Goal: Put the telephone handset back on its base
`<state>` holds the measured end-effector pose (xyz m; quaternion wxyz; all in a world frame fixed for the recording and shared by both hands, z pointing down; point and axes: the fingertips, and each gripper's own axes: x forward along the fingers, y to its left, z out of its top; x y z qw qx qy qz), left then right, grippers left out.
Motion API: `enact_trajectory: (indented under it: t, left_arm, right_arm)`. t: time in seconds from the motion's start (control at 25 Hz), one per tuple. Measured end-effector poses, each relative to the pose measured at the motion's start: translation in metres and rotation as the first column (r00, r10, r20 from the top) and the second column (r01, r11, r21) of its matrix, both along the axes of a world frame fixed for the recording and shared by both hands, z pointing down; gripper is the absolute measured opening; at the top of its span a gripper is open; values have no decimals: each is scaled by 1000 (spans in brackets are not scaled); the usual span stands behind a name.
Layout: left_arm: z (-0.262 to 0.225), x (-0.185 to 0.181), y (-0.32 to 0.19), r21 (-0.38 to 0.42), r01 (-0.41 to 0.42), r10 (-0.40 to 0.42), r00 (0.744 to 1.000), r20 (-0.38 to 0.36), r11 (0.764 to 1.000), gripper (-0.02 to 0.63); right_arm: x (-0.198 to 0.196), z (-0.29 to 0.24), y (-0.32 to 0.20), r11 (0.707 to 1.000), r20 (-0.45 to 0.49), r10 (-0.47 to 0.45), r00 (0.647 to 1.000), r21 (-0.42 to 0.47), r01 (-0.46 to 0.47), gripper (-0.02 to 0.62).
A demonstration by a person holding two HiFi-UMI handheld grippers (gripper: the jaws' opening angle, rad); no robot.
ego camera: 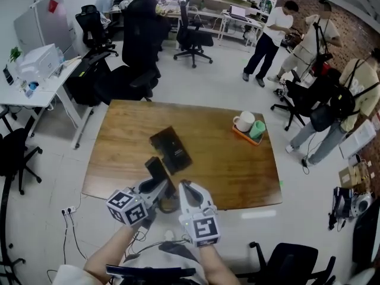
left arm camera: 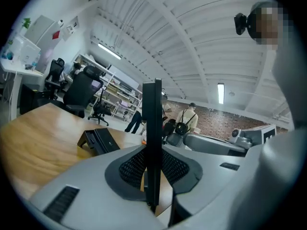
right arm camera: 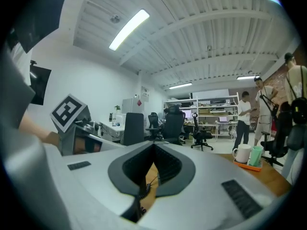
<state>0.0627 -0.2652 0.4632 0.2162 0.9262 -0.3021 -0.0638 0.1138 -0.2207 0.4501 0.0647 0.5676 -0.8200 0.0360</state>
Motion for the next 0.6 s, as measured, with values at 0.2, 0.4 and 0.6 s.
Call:
enact_trajectory:
  t: [0.2,0.4,0.6]
  left_arm:
    - [25,9,-25,-67,1,-2,1000,-13,998,78]
    - [47,13,-52,-139,-4,0,1000,-31,990,78]
    - [69,12,-77,-188,-6,1,1000,-24,982,78]
  right_arm:
    - [1,16,-15,998,12,-41,999,-36,42,5]
    - [3,24,-28,996,22,-63,998,-65,64,5]
    - [9,34,-38,994,24,-63,998,-86,65,5]
